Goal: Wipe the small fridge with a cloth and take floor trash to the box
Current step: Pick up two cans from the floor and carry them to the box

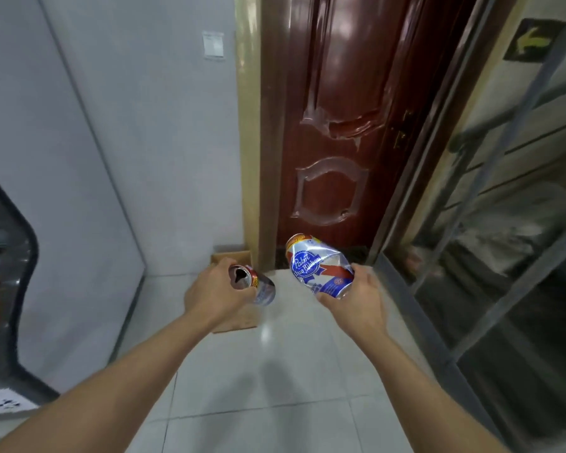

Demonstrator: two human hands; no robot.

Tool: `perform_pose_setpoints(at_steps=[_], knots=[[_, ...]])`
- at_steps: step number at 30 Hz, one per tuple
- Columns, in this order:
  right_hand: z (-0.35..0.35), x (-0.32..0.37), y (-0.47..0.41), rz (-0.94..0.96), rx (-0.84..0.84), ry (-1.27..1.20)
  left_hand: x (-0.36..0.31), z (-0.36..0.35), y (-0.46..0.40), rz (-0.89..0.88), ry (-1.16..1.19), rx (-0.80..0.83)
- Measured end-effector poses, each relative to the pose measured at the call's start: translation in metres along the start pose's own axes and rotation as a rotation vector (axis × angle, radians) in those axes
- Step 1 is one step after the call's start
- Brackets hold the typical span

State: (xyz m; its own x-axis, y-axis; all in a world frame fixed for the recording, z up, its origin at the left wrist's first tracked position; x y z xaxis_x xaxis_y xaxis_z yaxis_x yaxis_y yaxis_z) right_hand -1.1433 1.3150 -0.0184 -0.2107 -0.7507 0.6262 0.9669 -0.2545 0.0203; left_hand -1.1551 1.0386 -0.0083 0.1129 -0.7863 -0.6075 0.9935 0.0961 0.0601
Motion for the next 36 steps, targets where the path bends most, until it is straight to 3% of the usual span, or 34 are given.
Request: perform_pose_setpoints(at_steps=[20, 30, 36], knots=[[-0.129, 0.089, -0.349, 0.203, 0.278, 0.101, 0.041, -0.034, -0.305, 0.322, 0.098, -0.059], [-0.224, 0.134, -0.490, 0.462, 0.534, 0.151, 0.067, -0.059, -0.381, 0.649, 0.213, -0.202], [-0.295, 0.144, -0.537, 0.523, 0.726, 0.163, 0.098, -0.089, -0.398, 0.837, 0.249, -0.243]])
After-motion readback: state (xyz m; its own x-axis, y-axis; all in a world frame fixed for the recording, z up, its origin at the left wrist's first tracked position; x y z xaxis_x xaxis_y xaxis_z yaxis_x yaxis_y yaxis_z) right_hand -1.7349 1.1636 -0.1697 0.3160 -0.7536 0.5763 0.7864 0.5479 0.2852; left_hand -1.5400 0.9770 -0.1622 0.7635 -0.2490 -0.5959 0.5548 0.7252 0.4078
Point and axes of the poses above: each hand's wrist, its own y-axis away from the middle knuckle, its own z-axis out of the back of the hand, x = y × z, the point moved 10 cm from there along -y, towards the middle knuckle, and after that the axes turned 7 degrees about x, right-handed, at the moved point
